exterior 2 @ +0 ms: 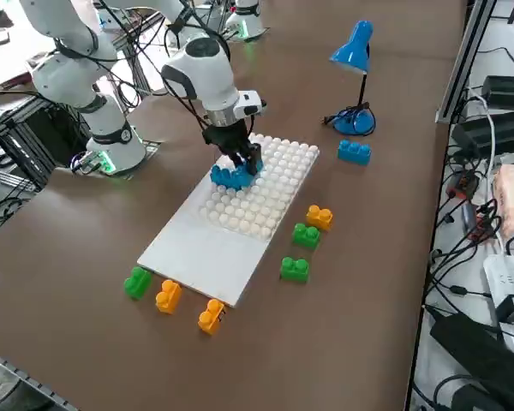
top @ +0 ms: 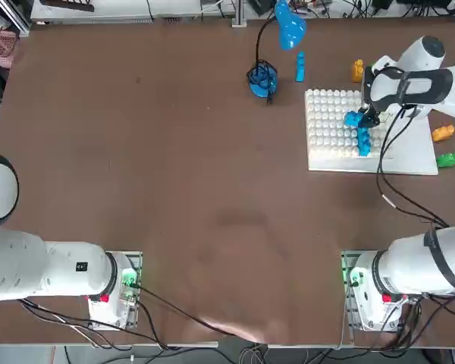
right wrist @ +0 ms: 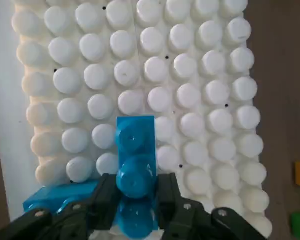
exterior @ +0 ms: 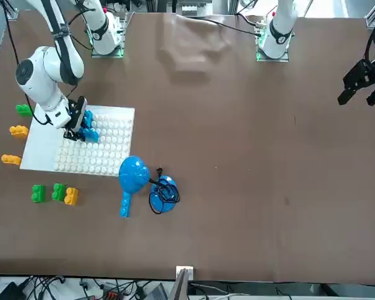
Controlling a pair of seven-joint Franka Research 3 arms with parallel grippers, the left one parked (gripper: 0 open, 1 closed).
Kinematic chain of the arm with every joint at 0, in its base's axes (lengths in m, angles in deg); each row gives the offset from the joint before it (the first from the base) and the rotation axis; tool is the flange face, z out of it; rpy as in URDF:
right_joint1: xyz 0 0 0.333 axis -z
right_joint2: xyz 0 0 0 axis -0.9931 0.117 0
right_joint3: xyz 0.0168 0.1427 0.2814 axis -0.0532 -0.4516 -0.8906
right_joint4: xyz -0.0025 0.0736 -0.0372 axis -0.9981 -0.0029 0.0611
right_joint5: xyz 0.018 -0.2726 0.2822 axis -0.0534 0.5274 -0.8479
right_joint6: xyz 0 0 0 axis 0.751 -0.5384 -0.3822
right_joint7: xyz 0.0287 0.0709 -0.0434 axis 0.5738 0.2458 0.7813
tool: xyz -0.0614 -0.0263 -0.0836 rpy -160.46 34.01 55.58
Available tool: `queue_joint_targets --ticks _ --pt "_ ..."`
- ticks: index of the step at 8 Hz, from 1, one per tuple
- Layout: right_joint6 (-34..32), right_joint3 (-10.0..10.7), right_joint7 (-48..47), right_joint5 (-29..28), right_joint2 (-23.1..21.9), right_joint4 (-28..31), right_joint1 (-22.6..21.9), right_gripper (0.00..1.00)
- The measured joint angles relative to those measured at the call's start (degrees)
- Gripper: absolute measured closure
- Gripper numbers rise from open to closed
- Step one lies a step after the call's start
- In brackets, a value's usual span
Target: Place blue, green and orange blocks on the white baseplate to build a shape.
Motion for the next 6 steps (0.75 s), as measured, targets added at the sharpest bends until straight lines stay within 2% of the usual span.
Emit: queue_joint_targets --ticks 6 --pt "-0.4 0.0 0.1 0.0 1.5 -0.9 0.3 0.62"
